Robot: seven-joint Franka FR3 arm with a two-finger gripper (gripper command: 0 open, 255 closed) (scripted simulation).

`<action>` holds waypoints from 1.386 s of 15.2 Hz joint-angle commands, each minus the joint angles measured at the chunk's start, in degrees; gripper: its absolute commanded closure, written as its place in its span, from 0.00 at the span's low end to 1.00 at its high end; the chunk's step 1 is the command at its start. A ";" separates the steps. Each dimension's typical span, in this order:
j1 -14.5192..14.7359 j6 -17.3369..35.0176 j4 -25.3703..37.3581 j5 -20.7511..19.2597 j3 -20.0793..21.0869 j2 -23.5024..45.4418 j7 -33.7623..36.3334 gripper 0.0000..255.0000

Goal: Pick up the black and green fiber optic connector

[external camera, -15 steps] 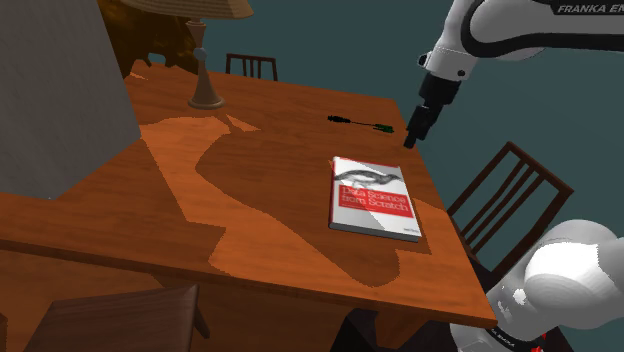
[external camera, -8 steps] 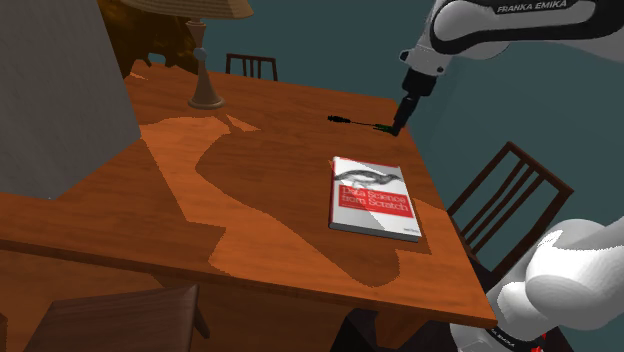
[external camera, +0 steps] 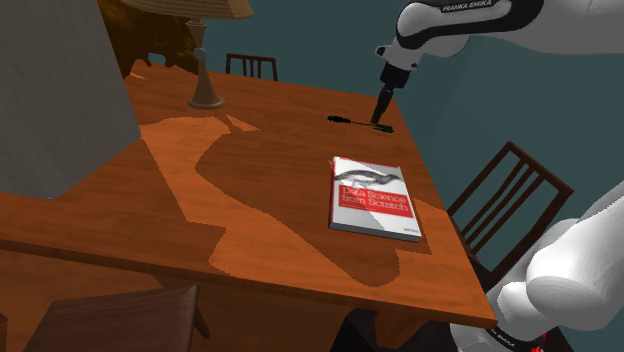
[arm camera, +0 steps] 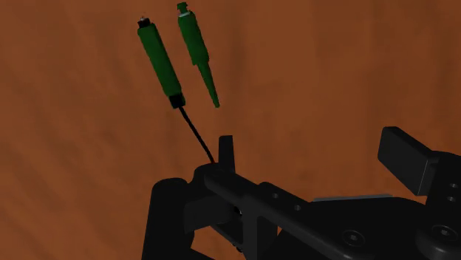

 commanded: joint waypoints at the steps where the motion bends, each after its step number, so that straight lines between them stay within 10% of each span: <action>1: -0.06 0.09 4.77 1.75 -0.47 4.68 -4.11 0.00; 6: -1.28 -1.46 16.76 5.59 -0.38 14.78 -11.83 0.00; 15: -1.17 4.04 11.70 6.15 -0.17 15.34 -12.96 0.00; 16: -1.24 4.01 11.64 6.15 -0.22 15.28 -13.07 1.00; 21: -1.23 3.98 11.69 6.15 -0.21 15.29 -13.04 1.00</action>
